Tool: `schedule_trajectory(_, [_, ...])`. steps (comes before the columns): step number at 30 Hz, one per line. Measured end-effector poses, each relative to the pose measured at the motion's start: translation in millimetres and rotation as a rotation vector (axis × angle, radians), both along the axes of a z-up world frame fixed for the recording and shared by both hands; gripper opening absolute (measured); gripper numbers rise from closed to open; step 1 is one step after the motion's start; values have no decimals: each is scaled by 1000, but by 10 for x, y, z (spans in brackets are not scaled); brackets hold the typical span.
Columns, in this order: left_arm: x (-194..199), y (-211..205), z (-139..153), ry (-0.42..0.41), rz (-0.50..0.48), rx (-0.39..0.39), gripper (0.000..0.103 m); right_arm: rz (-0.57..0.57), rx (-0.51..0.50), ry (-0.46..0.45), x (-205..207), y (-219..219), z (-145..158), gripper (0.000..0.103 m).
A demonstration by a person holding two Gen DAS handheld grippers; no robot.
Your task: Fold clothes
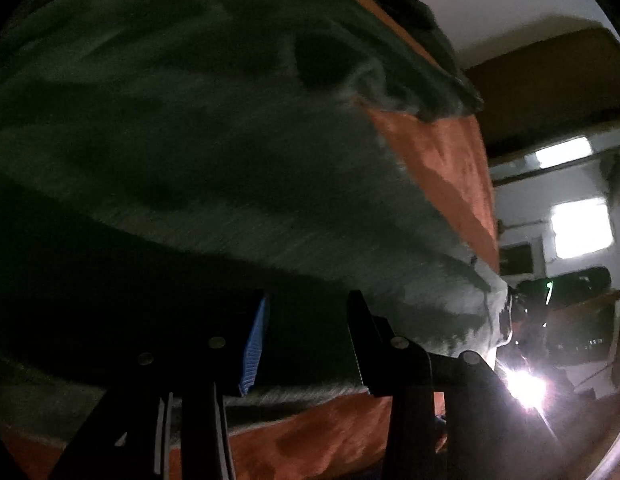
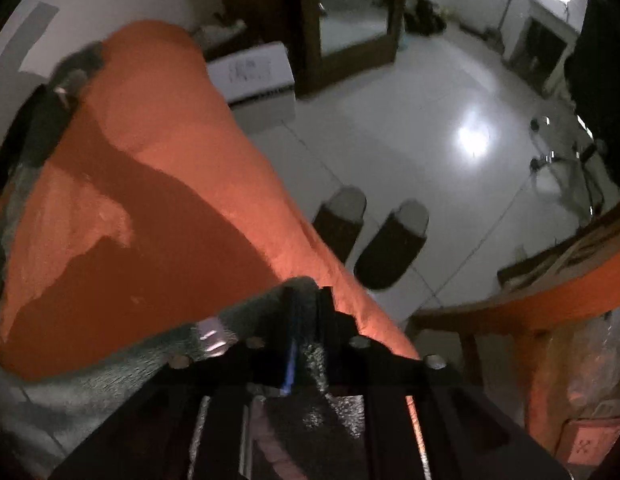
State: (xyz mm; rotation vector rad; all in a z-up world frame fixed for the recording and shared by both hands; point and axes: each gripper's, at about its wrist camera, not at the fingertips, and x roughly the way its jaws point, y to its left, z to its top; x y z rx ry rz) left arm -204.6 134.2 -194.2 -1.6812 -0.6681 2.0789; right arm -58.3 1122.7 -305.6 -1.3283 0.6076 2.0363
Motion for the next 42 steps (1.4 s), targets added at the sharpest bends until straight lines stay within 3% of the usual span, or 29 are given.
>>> schedule_trajectory(1, [43,-74,56,19,14,-12,41,-11,5,-5,20,-14,14,19])
schedule_trajectory(3, [145,-275,211,71,52,-43,41,-33,16,-15,60,-41,41,39])
schedule_trajectory(5, [257,-517,327,96,104,-65,41,-46,61,-21,57,-195,217,48])
schedule_trajectory(7, [388,-788,405,100,171,-83,43,-3,62,34,8,-440,407,49])
schedule_trajectory(9, [544,-1077,436,84,251,-98,45,98,4,118,-92,-828,548,64])
schedule_trajectory(12, [807,-1386,352,36,368,-103,45,270,-89,198,-399,-1480,569,65])
schedule_trajectory(15, [1035,-1610,218,-2,479,-74,46,454,-218,225,-847,-2224,396,65])
schedule_trajectory(19, [1074,-1812,-21,-31,600,-14,47,651,-354,188,-1302,-3121,111,65])
schedule_trajectory(23, [992,-1886,-196,-35,702,-8,45,777,-439,171,-1432,-3786,-43,65])
schedule_trajectory(24, [1005,-1872,-170,-20,739,-23,17,808,-460,167,-1465,-3952,-82,65])
schedule_trajectory(25, [1008,-1869,-129,-8,754,-31,4,840,-482,162,-1498,-4118,-120,65])
schedule_trajectory(30, [1167,-2073,485,125,799,-138,4,867,-578,125,-1445,-4464,-294,65])
schedule_trajectory(33, [1109,-2264,366,89,716,-247,4,864,-591,105,-1446,-4470,-411,65])
schedule_trajectory(36, [1044,-2312,-66,-42,699,-190,4,860,-604,84,-1447,-4476,-529,65])
schedule_trajectory(39, [1005,-2245,-124,-19,651,-207,5,857,-617,64,-1448,-4481,-647,65])
schedule_trajectory(42, [1025,-2334,-117,-43,656,-165,12,854,-630,44,-1448,-4487,-765,65])
